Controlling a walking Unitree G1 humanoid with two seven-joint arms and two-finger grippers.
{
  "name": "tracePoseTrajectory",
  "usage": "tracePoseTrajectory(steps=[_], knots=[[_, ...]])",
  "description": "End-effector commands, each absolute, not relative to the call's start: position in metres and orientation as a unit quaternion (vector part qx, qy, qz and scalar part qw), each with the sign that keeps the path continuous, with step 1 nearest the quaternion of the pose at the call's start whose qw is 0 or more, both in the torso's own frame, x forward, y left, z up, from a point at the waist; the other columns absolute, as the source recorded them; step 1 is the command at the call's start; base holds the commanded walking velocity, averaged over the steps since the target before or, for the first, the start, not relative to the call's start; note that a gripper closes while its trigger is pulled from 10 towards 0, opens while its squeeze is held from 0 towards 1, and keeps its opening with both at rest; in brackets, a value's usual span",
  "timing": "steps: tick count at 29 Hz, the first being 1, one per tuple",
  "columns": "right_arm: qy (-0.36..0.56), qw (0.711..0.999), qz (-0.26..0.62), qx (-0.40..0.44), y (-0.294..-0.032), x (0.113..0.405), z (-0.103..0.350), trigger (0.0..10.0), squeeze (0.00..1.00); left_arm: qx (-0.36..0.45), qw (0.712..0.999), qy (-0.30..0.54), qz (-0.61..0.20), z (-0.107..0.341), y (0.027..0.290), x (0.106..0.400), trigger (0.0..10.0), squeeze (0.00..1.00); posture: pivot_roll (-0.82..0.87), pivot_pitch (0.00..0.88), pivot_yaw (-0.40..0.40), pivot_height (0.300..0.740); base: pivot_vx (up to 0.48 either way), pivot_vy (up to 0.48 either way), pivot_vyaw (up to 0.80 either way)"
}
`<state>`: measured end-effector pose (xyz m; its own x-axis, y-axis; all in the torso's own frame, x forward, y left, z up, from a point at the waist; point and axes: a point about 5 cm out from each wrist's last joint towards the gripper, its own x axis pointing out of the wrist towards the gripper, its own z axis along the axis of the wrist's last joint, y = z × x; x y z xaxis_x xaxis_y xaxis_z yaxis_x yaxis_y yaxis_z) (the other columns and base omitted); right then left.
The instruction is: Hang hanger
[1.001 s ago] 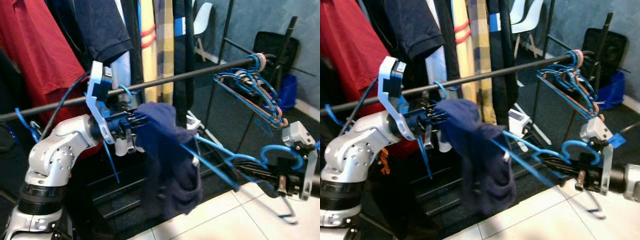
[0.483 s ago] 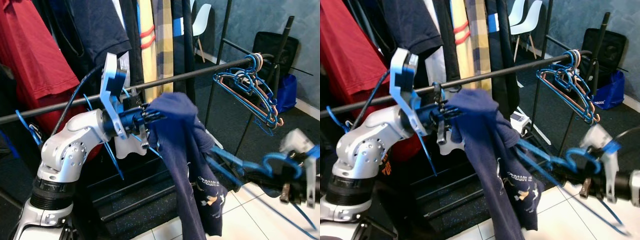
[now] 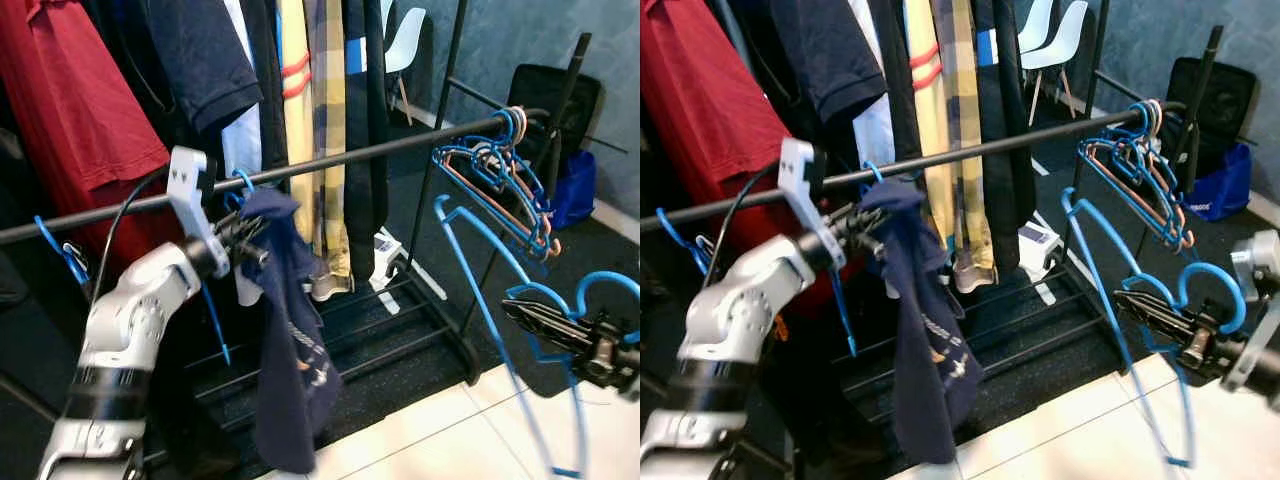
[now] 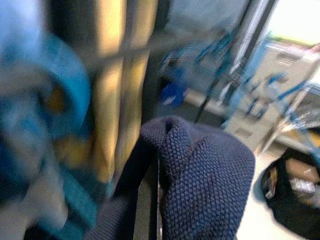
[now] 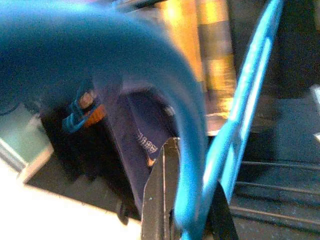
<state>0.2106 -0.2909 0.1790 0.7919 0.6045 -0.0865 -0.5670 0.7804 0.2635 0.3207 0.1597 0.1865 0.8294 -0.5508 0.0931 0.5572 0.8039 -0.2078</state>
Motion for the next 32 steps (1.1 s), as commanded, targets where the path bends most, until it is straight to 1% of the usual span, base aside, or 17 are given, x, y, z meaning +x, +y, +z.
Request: tracePoseTrajectory(steps=[1, 2, 3, 9, 21, 24, 30, 32], knots=[[0.118, 0.95, 0.259, 0.13, -0.291, 0.212, 0.15, 10.0, 0.0, -0.097, 0.954, 0.021, -0.285, 0.167, 0.161, 0.31, 8.0, 0.0, -0.14, 0.0, 0.077, 0.74, 0.0, 0.0, 0.0], [0.118, 0.95, 0.259, 0.13, -0.291, 0.212, 0.15, 10.0, 0.0, -0.097, 0.954, 0.021, -0.285, 0.167, 0.161, 0.31, 8.0, 0.0, -0.14, 0.0, 0.077, 0.74, 0.0, 0.0, 0.0], [0.131, 0.957, 0.212, 0.145, -0.29, 0.214, 0.127, 10.0, 0.0, -0.098, 0.946, 0.037, -0.307, 0.152, 0.154, 0.295, 10.0, 0.0, -0.13, 0.0, 0.073, 0.74, 0.0, 0.0, 0.8], [0.147, 0.961, 0.166, 0.168, -0.287, 0.217, 0.104, 10.0, 0.0, -0.108, 0.936, 0.038, -0.332, 0.143, 0.149, 0.279, 10.0, 0.0, -0.12, 0.0, 0.07, 0.74, 0.0, 0.0, 0.8], [0.171, 0.959, 0.153, 0.168, -0.282, 0.215, 0.085, 10.0, 0.0, -0.114, 0.937, 0.051, -0.327, 0.134, 0.156, 0.273, 10.0, 0.0, -0.12, 0.0, 0.069, 0.74, 0.0, 0.0, 0.79], [0.208, 0.956, 0.135, 0.158, -0.281, 0.209, 0.063, 10.0, 0.0, -0.127, 0.932, 0.077, -0.331, 0.118, 0.163, 0.259, 10.0, 0.0, -0.12, 0.0, 0.068, 0.74, 0.0, 0.0, 0.79], [0.239, 0.952, 0.116, 0.15, -0.28, 0.204, 0.046, 10.0, 0.0, -0.131, 0.936, 0.115, -0.305, 0.097, 0.173, 0.252, 10.0, 0.0, -0.12, 0.0, 0.07, 0.74, 0.0, 0.0, 0.79], [0.245, 0.952, 0.113, 0.149, -0.28, 0.204, 0.043, 10.0, 0.0, -0.134, 0.938, 0.122, -0.296, 0.092, 0.174, 0.25, 10.0, 0.0, -0.12, 0.0, 0.07, 0.74, -0.266, 0.0, 0.79]])
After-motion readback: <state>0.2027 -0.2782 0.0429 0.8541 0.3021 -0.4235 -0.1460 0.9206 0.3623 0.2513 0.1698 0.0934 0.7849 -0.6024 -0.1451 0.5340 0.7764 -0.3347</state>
